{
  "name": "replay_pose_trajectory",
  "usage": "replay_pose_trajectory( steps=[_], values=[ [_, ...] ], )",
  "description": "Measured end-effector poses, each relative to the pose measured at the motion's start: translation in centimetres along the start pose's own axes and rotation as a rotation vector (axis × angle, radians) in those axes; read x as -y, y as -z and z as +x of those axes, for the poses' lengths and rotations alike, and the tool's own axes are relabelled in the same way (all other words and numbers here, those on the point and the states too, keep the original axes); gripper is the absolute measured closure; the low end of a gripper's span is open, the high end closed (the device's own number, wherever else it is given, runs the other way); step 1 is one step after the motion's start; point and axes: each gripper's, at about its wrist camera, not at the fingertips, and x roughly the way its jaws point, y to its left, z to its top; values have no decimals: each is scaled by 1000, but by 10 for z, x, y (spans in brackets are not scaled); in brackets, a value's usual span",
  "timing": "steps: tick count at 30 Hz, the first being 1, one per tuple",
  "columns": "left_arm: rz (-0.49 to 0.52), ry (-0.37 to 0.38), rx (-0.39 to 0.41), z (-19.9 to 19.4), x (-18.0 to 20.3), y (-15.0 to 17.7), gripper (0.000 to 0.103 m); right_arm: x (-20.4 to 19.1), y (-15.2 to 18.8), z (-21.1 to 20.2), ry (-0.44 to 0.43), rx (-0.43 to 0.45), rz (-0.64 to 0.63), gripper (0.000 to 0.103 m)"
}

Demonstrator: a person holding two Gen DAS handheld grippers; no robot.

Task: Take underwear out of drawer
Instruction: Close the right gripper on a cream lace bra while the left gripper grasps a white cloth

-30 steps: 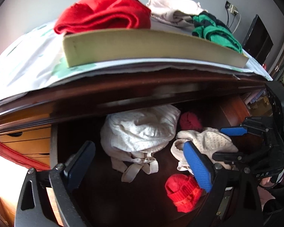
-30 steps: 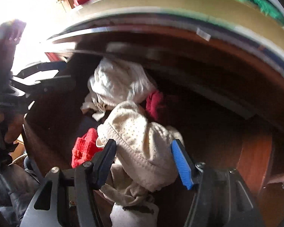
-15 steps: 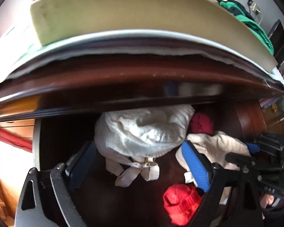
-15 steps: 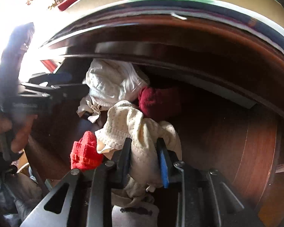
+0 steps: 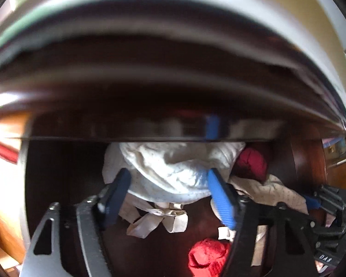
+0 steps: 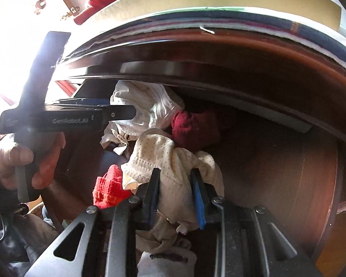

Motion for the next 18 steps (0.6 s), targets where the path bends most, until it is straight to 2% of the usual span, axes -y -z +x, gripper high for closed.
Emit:
replay_pose_trajectory(
  steps=[2, 4, 5, 6, 8, 9, 13, 18],
  values=[
    [-27, 17, -14, 4, -5, -3, 52, 0, 0, 0, 0, -1, -1, 74],
    [-35, 31, -13, 3, -5, 0, 54, 0, -1, 1, 2, -1, -1, 74],
    [-36, 34, -10, 2, -5, 0, 61, 0, -1, 2, 2, -1, -1, 74],
    [-39, 38, -8, 2, -6, -1, 73, -1, -1, 2, 2, -1, 0, 74],
    [-36, 52, -5, -1, -8, 2, 90, -1, -1, 2, 2, -1, 1, 74],
    [-28, 66, -7, -3, -8, 5, 94, -1, -1, 1, 3, 0, 1, 74],
    [-3, 119, 13, -20, -5, 16, 97, -3, -2, 2, 3, 3, 6, 74],
    [20, 123, -40, -30, -14, 34, 97, -1, -1, 2, -4, 8, 10, 74]
  ],
)
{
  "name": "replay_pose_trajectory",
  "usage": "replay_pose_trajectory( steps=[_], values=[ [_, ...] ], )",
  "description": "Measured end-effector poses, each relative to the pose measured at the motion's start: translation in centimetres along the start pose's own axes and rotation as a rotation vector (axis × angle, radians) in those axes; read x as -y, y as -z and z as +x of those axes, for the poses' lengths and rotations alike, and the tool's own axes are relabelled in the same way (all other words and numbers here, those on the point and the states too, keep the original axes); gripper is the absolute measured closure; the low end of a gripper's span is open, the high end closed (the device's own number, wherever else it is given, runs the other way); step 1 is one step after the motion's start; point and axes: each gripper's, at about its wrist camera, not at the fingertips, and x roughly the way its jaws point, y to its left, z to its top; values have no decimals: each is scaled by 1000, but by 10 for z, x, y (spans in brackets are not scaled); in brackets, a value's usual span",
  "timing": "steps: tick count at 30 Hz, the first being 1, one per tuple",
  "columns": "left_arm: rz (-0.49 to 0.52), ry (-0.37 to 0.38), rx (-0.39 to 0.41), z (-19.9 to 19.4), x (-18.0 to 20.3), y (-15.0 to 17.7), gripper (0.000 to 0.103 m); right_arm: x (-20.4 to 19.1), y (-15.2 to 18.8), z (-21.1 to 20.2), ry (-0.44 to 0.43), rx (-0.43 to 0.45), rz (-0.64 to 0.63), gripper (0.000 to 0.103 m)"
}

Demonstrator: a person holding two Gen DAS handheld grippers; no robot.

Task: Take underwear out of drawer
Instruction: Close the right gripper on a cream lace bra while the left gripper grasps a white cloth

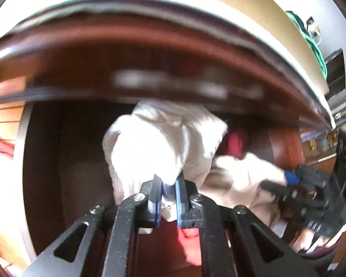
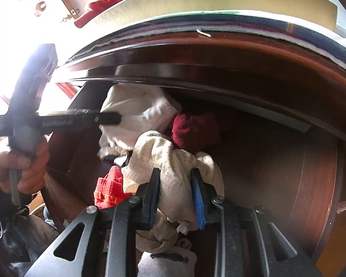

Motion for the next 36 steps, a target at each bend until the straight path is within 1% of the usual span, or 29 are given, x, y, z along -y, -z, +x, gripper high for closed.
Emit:
replay_pose_trajectory(
  steps=[2, 3, 4, 5, 6, 7, 8, 9, 11, 12, 14, 15, 16, 18, 21, 23, 24, 26, 29, 31, 34, 36],
  values=[
    [10, -15, -17, 1, -2, 4, 96, 0, -1, -1, -2, 3, -2, 74],
    [7, -24, -18, 1, -3, 4, 89, 0, -1, 0, -3, 1, -2, 74],
    [1, -39, -18, 1, -3, 3, 86, 0, -1, 0, -3, -1, -3, 74],
    [-9, -50, -12, 0, -5, -1, 76, 0, -2, 0, -2, 0, -4, 74],
    [-15, -70, -2, -1, -6, -5, 63, 0, -2, 1, -1, 0, -3, 74],
    [-13, -76, 6, 0, -6, -7, 56, 0, -2, 1, 0, -1, -2, 74],
    [-4, -84, 15, -1, -4, -9, 42, 1, -2, 1, 0, -2, 1, 74],
    [10, -97, 20, -1, -1, -9, 33, 1, -2, 1, 0, -3, 4, 74],
    [44, -130, 36, -1, 2, -12, 30, 2, -2, 2, -2, -6, 12, 74],
    [52, -143, 36, 7, 14, -18, 29, 2, -2, 3, -4, -10, 20, 74],
    [52, -142, 16, 16, 15, -22, 29, 5, -3, 8, -5, -30, 37, 74],
    [49, -137, 5, 24, 18, -27, 29, 6, -3, 10, -6, -40, 43, 72],
    [46, -133, -11, 37, 23, -36, 29, 6, -3, 12, -5, -49, 48, 66],
    [34, -130, -19, 41, 19, -43, 29, 6, -4, 14, 3, -63, 50, 63],
    [54, -139, -36, 50, 21, -43, 29, 4, -5, 17, 10, -73, 46, 61],
    [64, -155, -34, 53, 24, -44, 33, 3, -4, 19, 7, -85, 44, 59],
    [73, -148, -35, 56, 29, -42, 45, 3, -4, 21, 3, -93, 41, 59],
    [102, -135, -44, 59, 37, -39, 64, 1, -5, 23, -2, -99, 33, 59],
    [151, -126, -26, 58, 52, -36, 84, -4, -5, 24, 14, -99, 7, 60],
    [171, -122, -7, 56, 58, -32, 87, -10, -5, 23, 30, -83, -17, 75],
    [187, -105, 34, 47, 67, -25, 90, -15, -4, 20, 38, -55, -33, 83],
    [196, -90, 68, 33, 64, -20, 91, -18, -3, 15, 45, -17, -41, 85]
  ],
)
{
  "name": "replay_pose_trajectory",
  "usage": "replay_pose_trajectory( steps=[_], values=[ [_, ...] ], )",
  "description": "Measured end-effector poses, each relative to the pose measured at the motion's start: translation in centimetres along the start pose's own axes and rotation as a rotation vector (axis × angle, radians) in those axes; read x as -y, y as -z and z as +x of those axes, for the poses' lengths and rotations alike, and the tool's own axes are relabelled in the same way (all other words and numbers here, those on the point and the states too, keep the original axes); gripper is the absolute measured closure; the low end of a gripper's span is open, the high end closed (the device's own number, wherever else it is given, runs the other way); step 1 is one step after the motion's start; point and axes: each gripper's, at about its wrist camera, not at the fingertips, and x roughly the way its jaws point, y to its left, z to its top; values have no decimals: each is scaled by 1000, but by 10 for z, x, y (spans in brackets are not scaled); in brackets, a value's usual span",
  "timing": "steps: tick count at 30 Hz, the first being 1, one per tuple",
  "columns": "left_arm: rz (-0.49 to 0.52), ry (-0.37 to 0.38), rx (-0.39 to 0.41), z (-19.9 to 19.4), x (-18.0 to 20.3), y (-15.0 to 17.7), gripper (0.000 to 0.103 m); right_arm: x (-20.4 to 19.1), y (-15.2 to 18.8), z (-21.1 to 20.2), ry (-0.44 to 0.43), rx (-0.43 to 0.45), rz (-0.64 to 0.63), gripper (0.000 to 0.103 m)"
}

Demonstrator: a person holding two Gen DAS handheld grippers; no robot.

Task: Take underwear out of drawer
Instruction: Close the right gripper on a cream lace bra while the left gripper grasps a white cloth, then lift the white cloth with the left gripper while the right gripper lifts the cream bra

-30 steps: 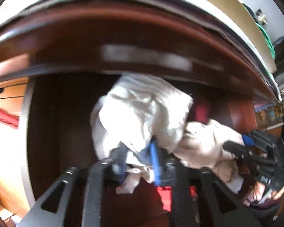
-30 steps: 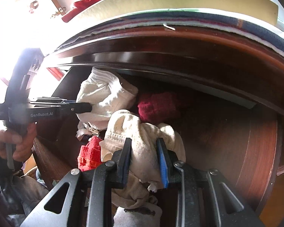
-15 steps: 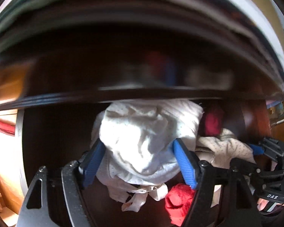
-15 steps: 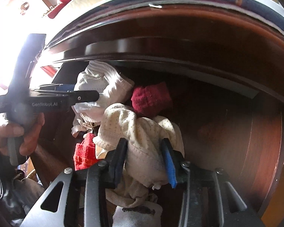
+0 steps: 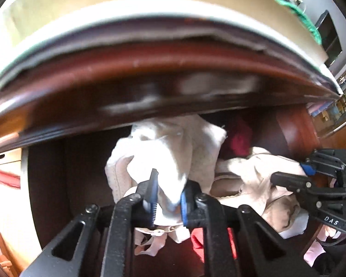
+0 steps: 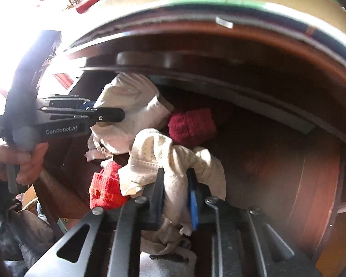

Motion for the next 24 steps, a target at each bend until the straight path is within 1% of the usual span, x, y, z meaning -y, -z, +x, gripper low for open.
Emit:
replay_pose_trajectory(
  steps=[5, 8, 11, 13, 14, 15, 17, 18, 20, 21, 24],
  values=[
    [6, 27, 84, -18, 1, 5, 92, -4, 7, -14, 1, 101, -17, 87],
    [20, 32, 114, -23, 7, 10, 92, -6, 11, -22, -20, 153, -27, 88],
    [38, 39, 157, -42, 3, 18, 93, -7, 15, -29, -36, 198, -34, 88],
    [46, 36, 173, -50, -4, 21, 94, -7, 17, -32, -40, 217, -37, 88],
    [46, 36, 179, -56, -10, 21, 94, -7, 17, -33, -39, 226, -39, 88],
    [44, 36, 188, -53, -13, 19, 94, -7, 18, -34, -37, 231, -40, 88],
    [38, 42, 204, -58, -15, 21, 95, -6, 19, -39, -39, 253, -46, 88],
    [38, 43, 211, -66, -19, 17, 95, -5, 21, -42, -40, 264, -48, 89],
    [39, 45, 228, -71, -21, 20, 95, -4, 24, -49, -40, 287, -52, 89],
    [42, 45, 236, -82, -28, 26, 96, -4, 26, -52, -41, 297, -54, 89],
    [50, 45, 258, -86, -33, 28, 96, -3, 28, -58, -48, 322, -60, 90]
  ],
)
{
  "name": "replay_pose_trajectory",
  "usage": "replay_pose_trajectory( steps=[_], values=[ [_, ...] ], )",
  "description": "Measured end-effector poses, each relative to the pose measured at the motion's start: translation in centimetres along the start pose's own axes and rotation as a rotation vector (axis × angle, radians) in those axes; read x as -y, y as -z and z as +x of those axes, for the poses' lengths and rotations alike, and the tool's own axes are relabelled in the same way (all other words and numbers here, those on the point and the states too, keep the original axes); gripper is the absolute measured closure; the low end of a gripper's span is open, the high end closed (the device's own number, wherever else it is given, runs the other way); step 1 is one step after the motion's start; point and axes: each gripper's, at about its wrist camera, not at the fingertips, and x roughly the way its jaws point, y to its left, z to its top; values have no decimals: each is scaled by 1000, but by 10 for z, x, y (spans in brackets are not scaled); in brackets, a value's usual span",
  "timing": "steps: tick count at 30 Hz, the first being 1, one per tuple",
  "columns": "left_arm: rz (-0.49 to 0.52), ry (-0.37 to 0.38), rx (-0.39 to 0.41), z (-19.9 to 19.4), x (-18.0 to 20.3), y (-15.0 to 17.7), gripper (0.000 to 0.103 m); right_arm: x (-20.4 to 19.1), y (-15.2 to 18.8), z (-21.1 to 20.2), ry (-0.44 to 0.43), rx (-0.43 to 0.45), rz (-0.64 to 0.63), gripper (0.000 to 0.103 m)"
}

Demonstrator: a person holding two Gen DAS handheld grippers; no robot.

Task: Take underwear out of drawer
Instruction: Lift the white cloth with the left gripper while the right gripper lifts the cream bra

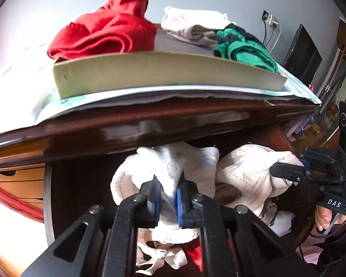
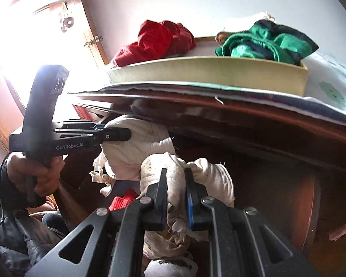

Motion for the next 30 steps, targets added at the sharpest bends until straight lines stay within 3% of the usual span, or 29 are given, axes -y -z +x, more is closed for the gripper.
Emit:
replay_pose_trajectory(
  steps=[17, 30],
  values=[
    [15, 12, 121, -18, 5, 21, 97, 12, 5, -34, -107, 171, 7, 90],
    [8, 17, 159, -36, 4, 28, 97, 20, 7, -52, -164, 266, 38, 90]
  ],
)
